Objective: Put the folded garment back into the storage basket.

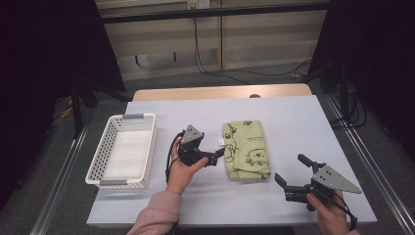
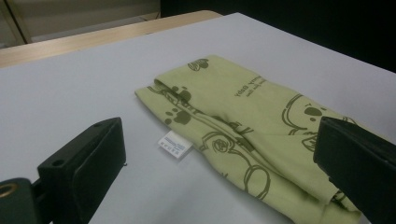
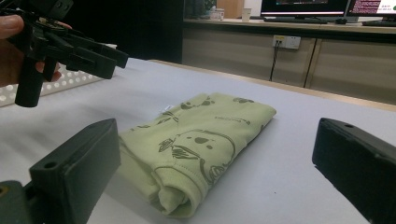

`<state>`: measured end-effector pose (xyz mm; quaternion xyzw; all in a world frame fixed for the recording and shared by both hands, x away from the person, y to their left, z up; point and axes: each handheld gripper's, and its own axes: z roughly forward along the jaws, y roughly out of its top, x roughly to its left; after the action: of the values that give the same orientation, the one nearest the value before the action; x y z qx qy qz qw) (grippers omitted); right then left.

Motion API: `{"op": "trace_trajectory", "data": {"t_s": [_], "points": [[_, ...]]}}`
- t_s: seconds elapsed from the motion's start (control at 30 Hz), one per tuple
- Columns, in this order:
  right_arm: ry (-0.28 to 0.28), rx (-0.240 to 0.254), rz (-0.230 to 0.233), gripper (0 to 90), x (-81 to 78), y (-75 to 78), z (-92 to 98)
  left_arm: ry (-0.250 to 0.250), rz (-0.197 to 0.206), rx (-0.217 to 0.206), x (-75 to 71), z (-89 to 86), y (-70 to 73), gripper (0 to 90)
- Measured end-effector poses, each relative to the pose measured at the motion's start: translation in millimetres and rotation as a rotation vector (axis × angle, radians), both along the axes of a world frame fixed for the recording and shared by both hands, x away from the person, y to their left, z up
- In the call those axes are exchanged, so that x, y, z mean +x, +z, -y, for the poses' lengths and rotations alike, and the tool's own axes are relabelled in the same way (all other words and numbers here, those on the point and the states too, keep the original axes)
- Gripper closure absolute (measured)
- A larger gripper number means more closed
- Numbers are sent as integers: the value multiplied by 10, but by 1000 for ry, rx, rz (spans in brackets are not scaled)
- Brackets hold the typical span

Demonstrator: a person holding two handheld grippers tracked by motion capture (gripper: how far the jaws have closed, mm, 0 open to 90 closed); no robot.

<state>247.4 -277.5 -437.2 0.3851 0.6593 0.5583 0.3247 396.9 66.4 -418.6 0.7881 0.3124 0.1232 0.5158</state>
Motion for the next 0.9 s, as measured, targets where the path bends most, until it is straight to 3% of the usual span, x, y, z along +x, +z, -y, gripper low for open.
{"op": "trace_trajectory", "data": {"t_s": [0.4,0.43,0.9], "points": [[1,1,-1,6,-2,-1,0,-22,-12,28,69,109,-12,29],[0,1,-2,6,-2,-1,1,-18,-19,9,69,126,-19,29],[-3,0,-2,6,-3,0,8,-25,-60,48,174,240,-38,29]]}}
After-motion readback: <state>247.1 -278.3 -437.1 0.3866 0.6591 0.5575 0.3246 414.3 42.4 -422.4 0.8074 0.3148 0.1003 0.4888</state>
